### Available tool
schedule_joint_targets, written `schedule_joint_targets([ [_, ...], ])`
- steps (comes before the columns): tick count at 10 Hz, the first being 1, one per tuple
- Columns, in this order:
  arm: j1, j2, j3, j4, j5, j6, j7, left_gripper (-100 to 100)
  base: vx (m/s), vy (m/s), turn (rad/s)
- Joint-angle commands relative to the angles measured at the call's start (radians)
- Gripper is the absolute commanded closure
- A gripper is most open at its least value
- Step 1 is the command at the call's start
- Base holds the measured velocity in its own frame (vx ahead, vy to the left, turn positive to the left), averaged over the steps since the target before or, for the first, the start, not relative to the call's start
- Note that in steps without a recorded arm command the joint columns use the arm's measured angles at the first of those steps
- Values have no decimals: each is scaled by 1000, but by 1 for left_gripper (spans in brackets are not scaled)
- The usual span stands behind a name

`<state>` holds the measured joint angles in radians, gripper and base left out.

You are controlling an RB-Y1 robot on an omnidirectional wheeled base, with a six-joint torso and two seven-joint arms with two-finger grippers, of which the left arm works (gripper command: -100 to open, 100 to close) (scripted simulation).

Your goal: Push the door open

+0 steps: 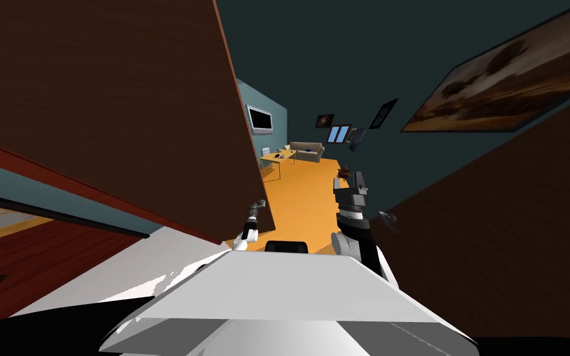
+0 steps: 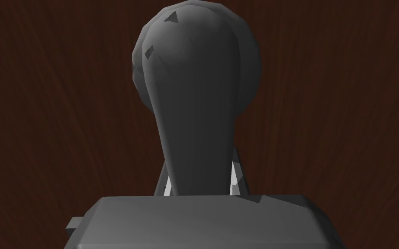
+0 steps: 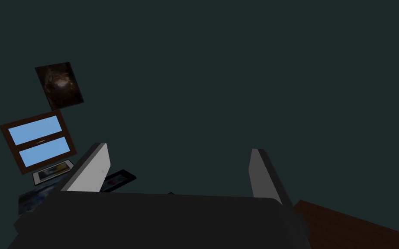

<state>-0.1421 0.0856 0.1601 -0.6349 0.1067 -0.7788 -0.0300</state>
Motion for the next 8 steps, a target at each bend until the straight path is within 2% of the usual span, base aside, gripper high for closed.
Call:
schedule_joint_targets([
  [1,0,9,25,5,14,-11,-8,100,170,-71,27],
  [5,2,16,67,8,38,-13,-23,100,211,-55,69],
  [6,2,16,67,8,38,-13,-23,100,137,-32,24],
  [7,2,18,89,9,50,-14,-31,100,172,-61,70],
  [8,2,19,94,9,53,-14,-33,100,210,-58,72],
])
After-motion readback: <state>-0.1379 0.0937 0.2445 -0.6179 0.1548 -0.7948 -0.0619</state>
